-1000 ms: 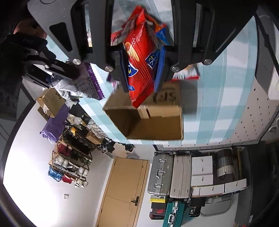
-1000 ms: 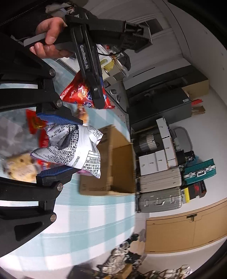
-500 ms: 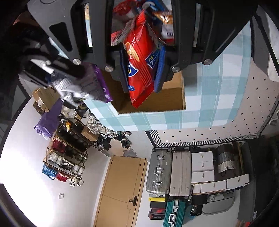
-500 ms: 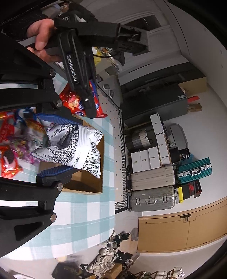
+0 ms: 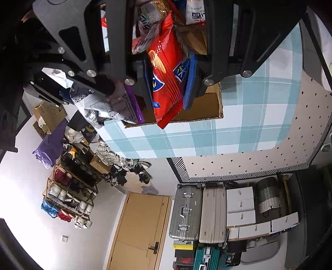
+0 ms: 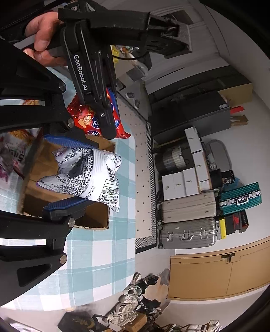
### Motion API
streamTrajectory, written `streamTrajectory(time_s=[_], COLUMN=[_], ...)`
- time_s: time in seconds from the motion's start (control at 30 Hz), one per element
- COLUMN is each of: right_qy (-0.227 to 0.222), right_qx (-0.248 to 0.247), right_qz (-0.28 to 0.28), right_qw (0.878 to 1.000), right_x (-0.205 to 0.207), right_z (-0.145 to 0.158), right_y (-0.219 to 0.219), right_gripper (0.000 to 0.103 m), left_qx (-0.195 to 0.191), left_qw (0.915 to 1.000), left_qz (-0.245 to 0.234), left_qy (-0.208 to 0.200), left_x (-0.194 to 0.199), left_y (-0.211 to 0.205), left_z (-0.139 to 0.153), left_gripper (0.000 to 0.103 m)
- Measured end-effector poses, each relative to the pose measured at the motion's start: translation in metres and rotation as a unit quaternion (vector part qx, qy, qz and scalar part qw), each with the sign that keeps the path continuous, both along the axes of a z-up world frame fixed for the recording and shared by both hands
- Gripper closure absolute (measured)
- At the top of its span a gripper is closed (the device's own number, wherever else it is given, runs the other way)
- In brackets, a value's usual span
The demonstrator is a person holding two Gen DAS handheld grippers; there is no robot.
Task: Organize snacks
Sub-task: 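Carry both packets over the SF box and open both grippers to drop them, then withdraw both tools from the box back toward the snack pile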
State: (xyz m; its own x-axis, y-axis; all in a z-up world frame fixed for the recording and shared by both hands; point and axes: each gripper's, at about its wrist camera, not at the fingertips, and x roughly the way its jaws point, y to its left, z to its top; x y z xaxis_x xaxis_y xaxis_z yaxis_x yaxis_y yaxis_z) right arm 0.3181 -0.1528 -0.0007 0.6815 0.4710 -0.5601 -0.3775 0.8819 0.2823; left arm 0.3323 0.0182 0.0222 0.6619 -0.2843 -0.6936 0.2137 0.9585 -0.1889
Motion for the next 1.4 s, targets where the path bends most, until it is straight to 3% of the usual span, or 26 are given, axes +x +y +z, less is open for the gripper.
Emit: streamTrajectory(time_s=[0.27,0.4,0.47,0.5,0.57,0.6,0.63,0.73,1.4], right_qy=[0.031,0.033,0.034,0.034,0.030,0.025,0.019,0.005,-0.040], right_qx=[-0.009,-0.003,0.001,-0.003,-0.012,-0.015,-0.016,-0.015,-0.018], right_qz=[-0.005,-0.006,-0.004,-0.006,-0.013,-0.016,-0.021,-0.031,-0.025], right_qw=[0.999,0.999,0.999,0.999,0.999,0.999,0.999,0.999,0.999], right_x=[0.027,0.035,0.037,0.038,0.036,0.034,0.032,0.024,-0.040], right_z=[-0.035,-0.047,-0.049,-0.050,-0.050,-0.049,-0.047,-0.040,0.001], right_y=[0.002,0.001,0.000,0.000,-0.002,-0.003,-0.006,-0.011,-0.017], right_gripper=[0.060,0.059,0.057,0.056,0.042,0.038,0.032,0.027,0.027], left_qx=[0.004,-0.008,0.006,0.012,0.001,-0.008,-0.010,0.001,0.021], left_qw=[0.9997,0.9995,0.9997,0.9995,0.9994,0.9994,0.9995,0.9995,0.9976], left_qz=[0.000,-0.001,0.014,0.020,0.022,0.023,0.027,0.031,0.043], left_qy=[0.025,0.029,0.020,0.020,0.026,0.023,0.013,0.004,-0.050], left_x=[0.023,0.030,0.034,0.035,0.037,0.036,0.033,0.027,-0.052], left_y=[0.000,0.000,0.001,0.001,0.004,0.007,0.009,0.010,0.006], left_z=[-0.045,-0.057,-0.059,-0.058,-0.058,-0.057,-0.055,-0.050,0.005], left_gripper=[0.078,0.077,0.074,0.069,0.027,0.018,0.015,0.015,0.019])
